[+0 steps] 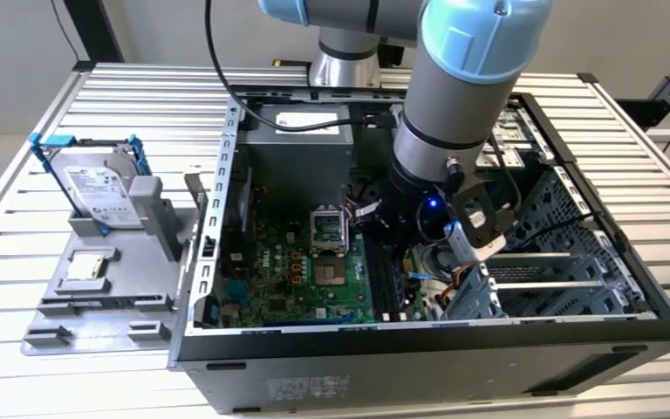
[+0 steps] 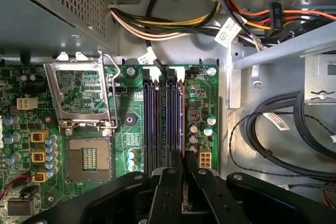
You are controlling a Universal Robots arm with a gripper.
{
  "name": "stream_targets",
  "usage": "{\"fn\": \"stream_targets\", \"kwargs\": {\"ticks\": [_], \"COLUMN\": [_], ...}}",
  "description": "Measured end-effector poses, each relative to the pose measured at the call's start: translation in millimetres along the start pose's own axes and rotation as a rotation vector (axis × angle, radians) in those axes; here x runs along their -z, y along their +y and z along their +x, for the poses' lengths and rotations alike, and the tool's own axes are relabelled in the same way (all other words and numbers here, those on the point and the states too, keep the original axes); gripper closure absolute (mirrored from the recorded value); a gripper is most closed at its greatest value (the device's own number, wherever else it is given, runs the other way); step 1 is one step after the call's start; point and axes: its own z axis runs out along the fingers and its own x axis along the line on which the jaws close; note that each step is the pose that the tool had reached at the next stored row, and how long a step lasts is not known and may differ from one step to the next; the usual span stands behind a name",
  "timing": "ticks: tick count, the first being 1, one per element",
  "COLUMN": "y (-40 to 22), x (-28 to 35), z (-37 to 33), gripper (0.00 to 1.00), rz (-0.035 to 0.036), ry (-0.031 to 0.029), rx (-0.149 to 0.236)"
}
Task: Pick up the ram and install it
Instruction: 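Insert the ram into the slot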
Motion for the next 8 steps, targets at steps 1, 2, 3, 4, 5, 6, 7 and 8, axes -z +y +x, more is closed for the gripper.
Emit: {"fn": "stream_targets", "kwargs": {"ticks": [1,2,3,4,5,6,7,8], "y": [-0.1,-0.1,-0.1,-0.2,-0.2,-0.2,-0.2,-0.2], "x": [-0.7,-1.3,-2.0,-2.4,-3.0,-3.2,-3.1,-3.1], "z": [0.0,0.0,0.0,0.0,0.0,0.0,0.0,0.0], "gripper": [1.0,1.0,1.0,1.0,1.0,1.0,1.0,1.0], "rz": [0.0002,0.0002,0.0002,0.0005,0.0004,0.0004,0.0006,0.0006], "ry": [0.0,0.0,0.0,0.0,0.0,0.0001,0.0007,0.0007], "rx": [0.0,0.0,0.0,0.0,0.0,0.0,0.0,0.0]}}
